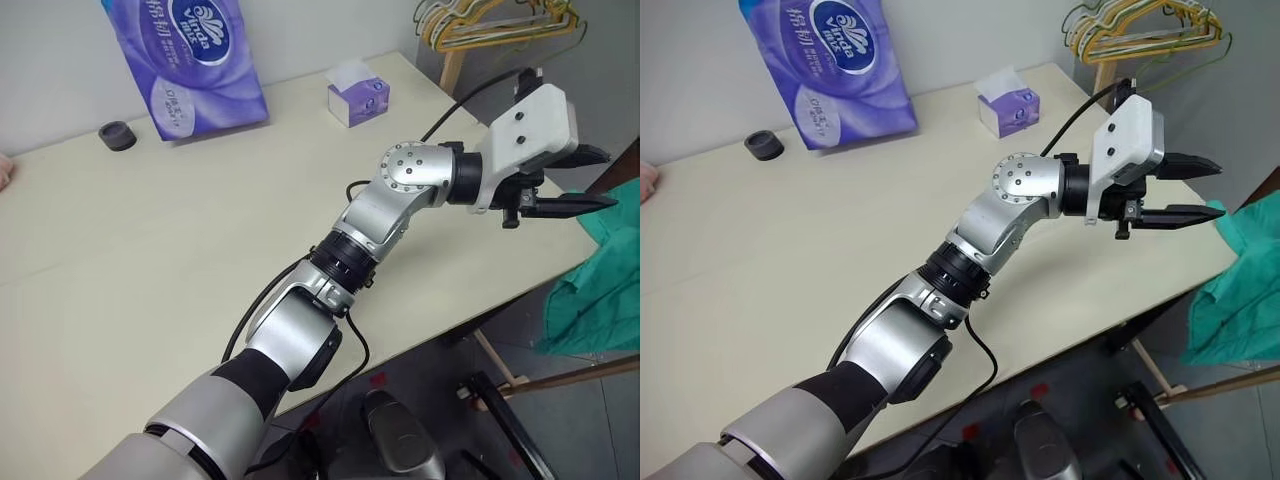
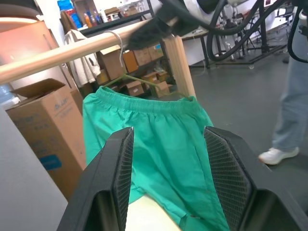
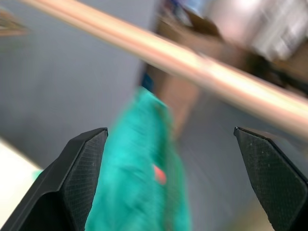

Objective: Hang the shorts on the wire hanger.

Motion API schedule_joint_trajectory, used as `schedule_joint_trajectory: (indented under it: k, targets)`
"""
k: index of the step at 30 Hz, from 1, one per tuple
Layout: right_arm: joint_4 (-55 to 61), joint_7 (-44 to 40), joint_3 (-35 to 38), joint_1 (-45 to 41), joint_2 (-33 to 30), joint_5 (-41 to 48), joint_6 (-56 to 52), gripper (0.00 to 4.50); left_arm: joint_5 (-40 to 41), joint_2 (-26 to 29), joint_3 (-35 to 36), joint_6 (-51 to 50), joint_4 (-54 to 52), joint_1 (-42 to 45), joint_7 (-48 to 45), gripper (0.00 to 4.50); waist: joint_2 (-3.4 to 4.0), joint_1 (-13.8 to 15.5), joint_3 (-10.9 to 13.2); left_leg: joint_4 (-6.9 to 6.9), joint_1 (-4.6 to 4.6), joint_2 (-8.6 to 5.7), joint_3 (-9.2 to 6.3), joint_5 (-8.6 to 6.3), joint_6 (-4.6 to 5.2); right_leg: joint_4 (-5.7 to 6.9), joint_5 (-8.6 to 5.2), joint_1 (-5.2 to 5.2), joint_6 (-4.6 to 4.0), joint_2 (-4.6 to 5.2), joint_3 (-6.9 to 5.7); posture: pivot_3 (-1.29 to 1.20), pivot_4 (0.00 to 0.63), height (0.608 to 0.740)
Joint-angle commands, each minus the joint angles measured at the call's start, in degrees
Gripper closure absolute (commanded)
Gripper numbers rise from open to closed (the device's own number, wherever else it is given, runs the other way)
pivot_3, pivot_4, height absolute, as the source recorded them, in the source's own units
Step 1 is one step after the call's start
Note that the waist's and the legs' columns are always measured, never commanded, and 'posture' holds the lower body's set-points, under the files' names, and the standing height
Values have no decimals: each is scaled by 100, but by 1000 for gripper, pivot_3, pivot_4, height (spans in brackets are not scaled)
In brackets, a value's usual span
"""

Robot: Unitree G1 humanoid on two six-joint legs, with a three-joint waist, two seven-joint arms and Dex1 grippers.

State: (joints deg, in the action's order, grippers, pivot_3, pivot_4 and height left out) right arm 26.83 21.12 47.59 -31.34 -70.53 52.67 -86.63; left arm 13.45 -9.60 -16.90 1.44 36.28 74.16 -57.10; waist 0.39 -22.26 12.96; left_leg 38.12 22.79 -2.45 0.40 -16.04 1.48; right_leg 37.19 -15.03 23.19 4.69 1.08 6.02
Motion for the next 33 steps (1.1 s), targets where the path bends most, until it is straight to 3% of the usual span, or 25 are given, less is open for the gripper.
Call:
schedule_joint_trajectory:
  k: [1,4,7,11,14,17,19,24,33]
  targets:
    - [654,-566,-448,141,282,-80,518,19,1,-219,-73,-124,-416,-153,-122,2062,-2,-1,-2,0,0,0,-1,0,0,2,0,0,0,0,-1,-426,164,740]
    - [978,-875,-794,201,964,-1,879,19,-140,217,-127,-311,-764,-539,-120,2062,2,8,-9,4,1,2,-6,1,1,5,1,0,1,0,-5,-393,159,740]
    - [1327,-1407,-1615,420,1721,-167,1738,19,-514,998,-77,-684,-1290,-1203,137,2062,0,-3,-18,13,-5,2,-10,1,1,36,7,1,-6,1,-6,-364,153,740]
    - [1365,-2049,-2622,885,2070,-1019,2911,19,-903,1655,102,-1177,-1752,-1851,815,2062,7,79,-22,41,-19,4,-30,2,-1,88,3,8,-1,0,-22,-303,141,740]
    - [1083,-2753,-3640,1162,2327,-1822,4085,19,-1222,2055,550,-1812,-2053,-2491,1866,2062,-19,280,-53,83,14,0,-48,1,-1,95,20,30,-28,12,-43,-256,132,740]
    - [546,-3003,-4190,1107,2937,-2257,4789,19,-1516,2154,1107,-2294,-2301,-3004,3150,2062,-85,472,-122,87,10,1,-55,1,-2,98,24,31,-34,37,-46,-214,122,740]
    - [170,-3184,-4599,1010,3228,-2648,5216,19,-1480,2067,1577,-2671,-2459,-3266,3837,2062,-90,628,-159,92,11,4,-68,2,-3,101,31,30,-43,42,-50,-180,111,740]
    - [-876,-3510,-5296,761,4123,-3302,6010,19,-1712,2141,2242,-2553,-2980,-4129,5015,2062,-146,1036,-279,94,10,2,-90,13,-26,139,32,48,-45,44,-58,-107,84,740]
    - [-2481,-3689,-5623,974,5176,-4142,7120,19,-1582,1990,2681,-2119,-3116,-4905,5723,2062,-227,1783,-661,92,13,2,-120,35,-66,164,47,63,-72,42,-93,-30,22,740]
